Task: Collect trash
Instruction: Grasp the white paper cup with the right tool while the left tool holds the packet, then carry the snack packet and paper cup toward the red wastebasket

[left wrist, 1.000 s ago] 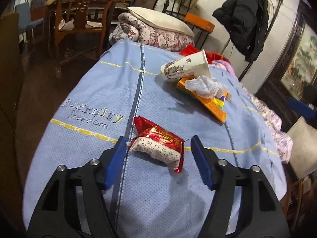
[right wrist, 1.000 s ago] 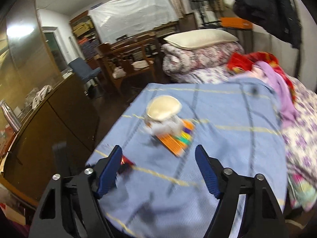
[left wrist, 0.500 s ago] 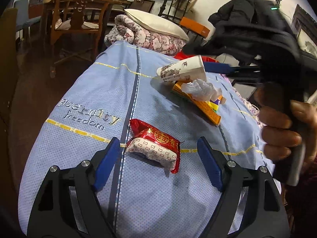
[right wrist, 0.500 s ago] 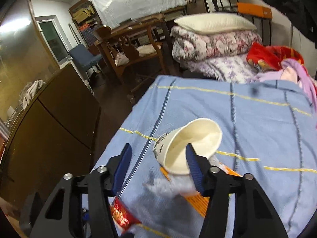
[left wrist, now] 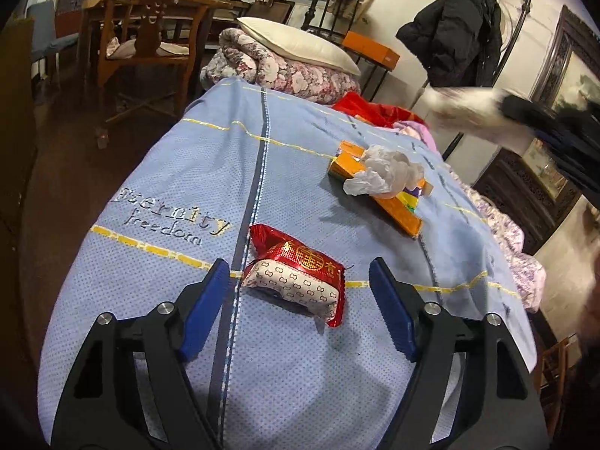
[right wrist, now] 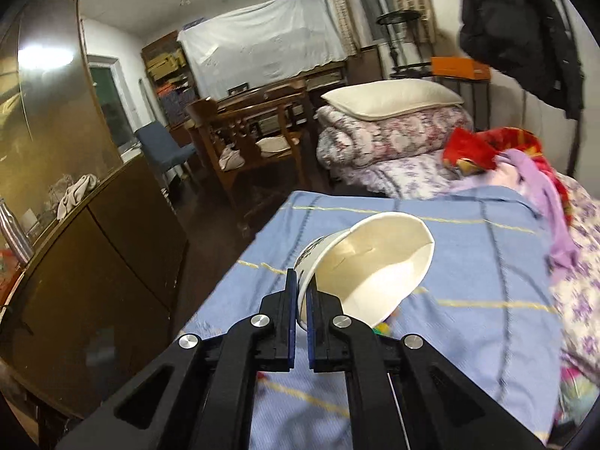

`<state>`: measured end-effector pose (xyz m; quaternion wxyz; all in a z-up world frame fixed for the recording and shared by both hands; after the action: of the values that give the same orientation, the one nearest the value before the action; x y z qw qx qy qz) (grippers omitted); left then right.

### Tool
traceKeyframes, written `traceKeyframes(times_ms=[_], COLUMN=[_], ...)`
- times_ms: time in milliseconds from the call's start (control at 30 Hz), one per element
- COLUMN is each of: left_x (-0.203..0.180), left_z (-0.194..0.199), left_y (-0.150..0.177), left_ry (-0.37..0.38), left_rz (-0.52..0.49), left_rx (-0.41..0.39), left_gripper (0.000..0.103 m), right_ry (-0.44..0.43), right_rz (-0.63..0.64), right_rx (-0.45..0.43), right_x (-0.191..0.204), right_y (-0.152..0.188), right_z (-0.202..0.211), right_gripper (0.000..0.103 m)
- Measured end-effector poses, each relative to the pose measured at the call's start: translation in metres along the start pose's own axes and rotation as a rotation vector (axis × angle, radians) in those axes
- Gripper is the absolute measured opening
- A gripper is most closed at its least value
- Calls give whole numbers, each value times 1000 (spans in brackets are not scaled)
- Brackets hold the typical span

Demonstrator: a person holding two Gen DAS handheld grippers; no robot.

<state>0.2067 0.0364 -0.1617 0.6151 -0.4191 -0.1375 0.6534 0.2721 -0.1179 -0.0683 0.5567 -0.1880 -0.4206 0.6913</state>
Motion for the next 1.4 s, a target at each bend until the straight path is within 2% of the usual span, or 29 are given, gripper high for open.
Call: traceKeyframes(times_ms=[233,400,533,633,900,1200,1400], left_x=[-1,0,-5,-12,-42,-77,-112], left_z=[-5,-8,-10,-8,25,72,96], left_y=[-4,-3,-1,-1,-11,-17,-14], left_ry=[-64,-126,-123,-139,-101,-44,-10], left_rz=[-35,-96,-122,-155,-179,-190,-240], left_rx=[28,52,58,52,-7,-60,-85], left_gripper=[71,71,53,50,50,50,50], right_ry=[51,64,60,53,52,38,41], right_rz=[-88,-130,-176,-199,-223,-197,-181], right_rx=[22,39,56,62,22,-70,-120], right_x=[-51,-78,-96,-101,-112,-105,-107], right_y=[37,56,70,76,80,75,75], right_z=[46,56,59,62,90,145,182], right_gripper=[5,5,5,5,5,5,5])
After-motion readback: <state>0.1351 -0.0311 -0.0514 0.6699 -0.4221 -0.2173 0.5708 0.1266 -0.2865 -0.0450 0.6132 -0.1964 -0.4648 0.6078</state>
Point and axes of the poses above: each gripper's, at about its wrist camera, not at the fingertips, and z roughly against the way its jaws point, x to its left, y to its underside, the point moved 6 cm from there along -z, roughly the way its jaws point, and after that the axes turned 5 degrees about y, right-handed, at the moved point
